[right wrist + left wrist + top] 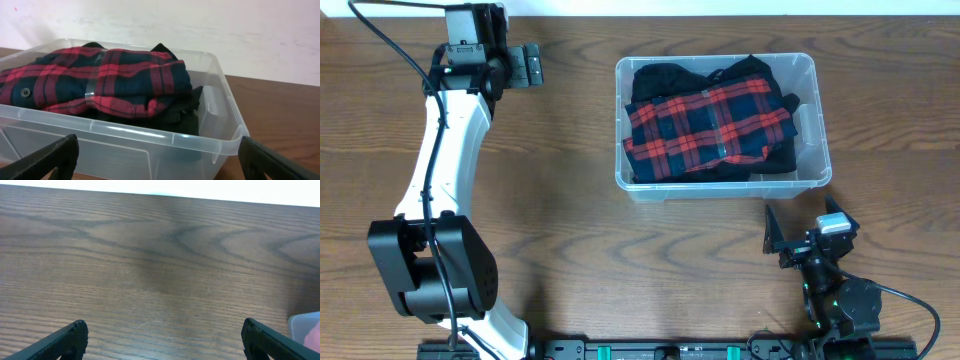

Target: Pack container

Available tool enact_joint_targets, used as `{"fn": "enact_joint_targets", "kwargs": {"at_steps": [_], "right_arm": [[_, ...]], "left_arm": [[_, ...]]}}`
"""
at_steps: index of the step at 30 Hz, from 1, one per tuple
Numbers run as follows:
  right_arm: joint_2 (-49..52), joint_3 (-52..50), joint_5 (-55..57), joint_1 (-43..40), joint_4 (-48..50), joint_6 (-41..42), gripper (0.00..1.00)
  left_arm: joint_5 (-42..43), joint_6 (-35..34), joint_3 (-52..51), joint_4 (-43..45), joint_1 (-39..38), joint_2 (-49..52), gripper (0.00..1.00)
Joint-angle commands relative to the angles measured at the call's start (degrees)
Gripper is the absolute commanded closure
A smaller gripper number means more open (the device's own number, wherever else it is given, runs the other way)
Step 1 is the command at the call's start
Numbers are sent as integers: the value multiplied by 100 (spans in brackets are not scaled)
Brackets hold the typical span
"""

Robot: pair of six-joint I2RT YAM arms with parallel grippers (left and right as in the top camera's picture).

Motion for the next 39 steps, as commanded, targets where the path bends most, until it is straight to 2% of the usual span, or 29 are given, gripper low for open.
{"fn": "enact_joint_targets", "kwargs": {"at_steps": [1,8,18,29,34,39], "right_arm": [[-42,-9,15,46,-26,-107,1],[-42,-9,15,46,-26,-107,1],[-42,-9,15,46,-26,-107,1],[-42,-9,15,46,-26,-107,1],[-42,-9,15,46,-26,-107,1],[-42,-9,15,46,-26,-107,1]], "left_arm": [[-20,-48,-26,-70,-4,-109,2],[-26,-48,-26,-133,-33,-544,2],[-33,9,-28,-181,-76,-1698,2],[-31,61,-264,-1403,-76,-2813,2],[-24,57,-782,-1502,-76,-3460,2],[22,-35,-1880,-1493,-76,-4304,2]]}}
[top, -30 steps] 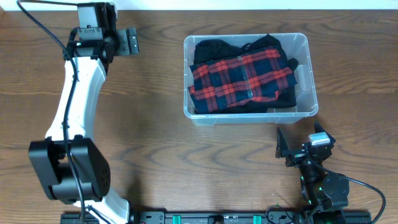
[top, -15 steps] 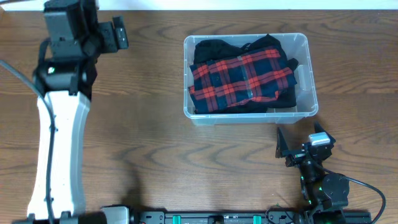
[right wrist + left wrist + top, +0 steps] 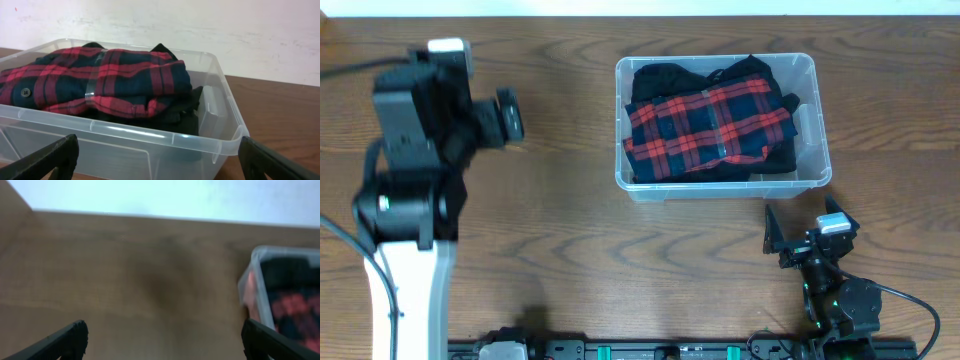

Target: Pack container

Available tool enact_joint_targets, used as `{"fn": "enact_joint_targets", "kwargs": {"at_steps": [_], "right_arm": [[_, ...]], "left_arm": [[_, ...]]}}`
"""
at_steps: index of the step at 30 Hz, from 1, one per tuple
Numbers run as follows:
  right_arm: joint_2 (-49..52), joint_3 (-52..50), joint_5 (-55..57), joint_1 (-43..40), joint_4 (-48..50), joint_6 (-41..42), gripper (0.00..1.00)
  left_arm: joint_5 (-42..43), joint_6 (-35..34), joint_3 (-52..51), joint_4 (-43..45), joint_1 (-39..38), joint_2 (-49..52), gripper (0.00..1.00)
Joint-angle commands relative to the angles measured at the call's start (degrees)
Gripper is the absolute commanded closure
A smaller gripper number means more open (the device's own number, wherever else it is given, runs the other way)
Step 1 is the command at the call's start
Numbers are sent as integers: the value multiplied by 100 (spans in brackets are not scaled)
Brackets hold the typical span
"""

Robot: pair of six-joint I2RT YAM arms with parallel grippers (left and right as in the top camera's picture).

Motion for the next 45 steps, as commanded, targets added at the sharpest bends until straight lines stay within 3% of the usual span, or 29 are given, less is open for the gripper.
{"fn": "enact_joint_targets", "kwargs": {"at_steps": [1,8,15,24,45], "right_arm": [[-39,-9,15,46,-26,-109,1],[-39,-9,15,46,-26,-109,1],[-39,-9,15,46,-26,-109,1],[-39,-9,15,46,-26,-109,1],[-39,-9,15,46,-26,-109,1]], "left_arm": [[33,-103,-844,15,-11,-616,2],[33,-791,-2938,1239,-11,-1971,2],[37,-1333,-4817,3042,-11,-2887,2],[313,-1364,-6481,5064,-11,-3652,2],[319,-1364,-7663,5073,-11,-5075,2]]}}
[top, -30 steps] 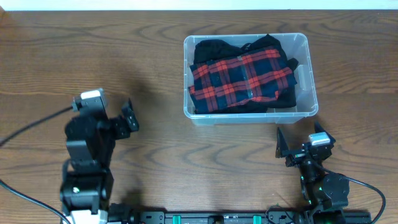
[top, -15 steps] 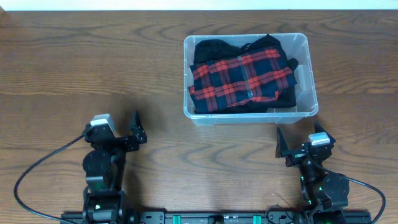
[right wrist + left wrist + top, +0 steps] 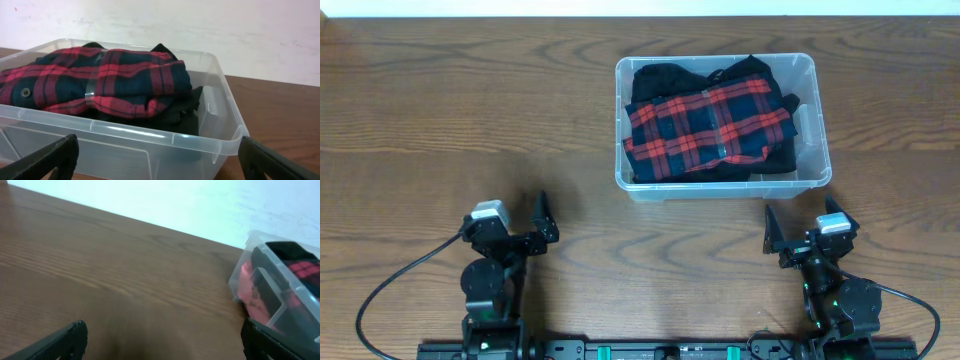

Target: Pack container

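A clear plastic container [image 3: 820, 150] stands on the wooden table at the upper right. In it lies a folded red and navy plaid shirt [image 3: 708, 125] on top of black clothing [image 3: 660, 75]. The same shirt [image 3: 100, 80] and container rim [image 3: 165, 136] fill the right wrist view. My left gripper [image 3: 525, 228] rests low at the table's front left, open and empty, its fingertips [image 3: 75, 335] wide apart. My right gripper [image 3: 802, 232] sits at the front right, just before the container, open and empty.
Bare wood table [image 3: 470, 120] lies all around the container. A pale wall [image 3: 200, 30] stands behind the table. The container's corner [image 3: 280, 295] shows at the right edge of the left wrist view.
My left arm was raised over the table's left side, gripper near the far left. Now it is folded down at the front left, facing the container. The right arm has not moved.
First my left arm reached out to the far left of the table, gripper open over bare wood. Then it stood higher and further left. Now it rests at the front edge. The container, clothes and right gripper stayed as they were throughout.
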Available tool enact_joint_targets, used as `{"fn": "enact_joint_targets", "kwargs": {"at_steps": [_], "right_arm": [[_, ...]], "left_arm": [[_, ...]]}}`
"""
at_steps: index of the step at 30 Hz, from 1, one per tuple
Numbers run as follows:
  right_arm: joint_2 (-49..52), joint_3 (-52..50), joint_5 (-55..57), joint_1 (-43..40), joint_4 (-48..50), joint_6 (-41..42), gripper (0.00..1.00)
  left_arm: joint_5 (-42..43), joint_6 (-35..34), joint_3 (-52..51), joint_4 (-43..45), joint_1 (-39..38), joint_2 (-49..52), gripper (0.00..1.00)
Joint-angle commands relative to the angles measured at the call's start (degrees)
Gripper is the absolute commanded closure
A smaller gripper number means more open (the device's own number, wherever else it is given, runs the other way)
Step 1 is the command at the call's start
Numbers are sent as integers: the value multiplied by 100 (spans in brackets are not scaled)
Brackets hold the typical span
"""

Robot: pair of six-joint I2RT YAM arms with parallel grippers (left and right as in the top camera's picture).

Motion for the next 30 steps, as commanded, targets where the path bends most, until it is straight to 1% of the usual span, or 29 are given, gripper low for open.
{"fn": "enact_joint_targets", "kwargs": {"at_steps": [1,5,12,18,23,30], "right_arm": [[-39,-9,13,46,-24,-107,1],[-39,-9,13,46,-24,-107,1],[-39,-9,13,46,-24,-107,1],[-39,-9,13,46,-24,-107,1],[-39,-9,13,46,-24,-107,1],[-39,-9,13,46,-24,-107,1]], "left_arm": [[61,-31,-74,-114,-11,-238,2],[59,-28,-74,-413,-11,-566,2],[48,20,-74,-1296,-11,-1300,2],[57,400,-74,-1285,-11,-1626,2],[57,914,-74,-1285,-11,-1655,2],[28,977,-74,-1285,-11,-1655,2]]}}
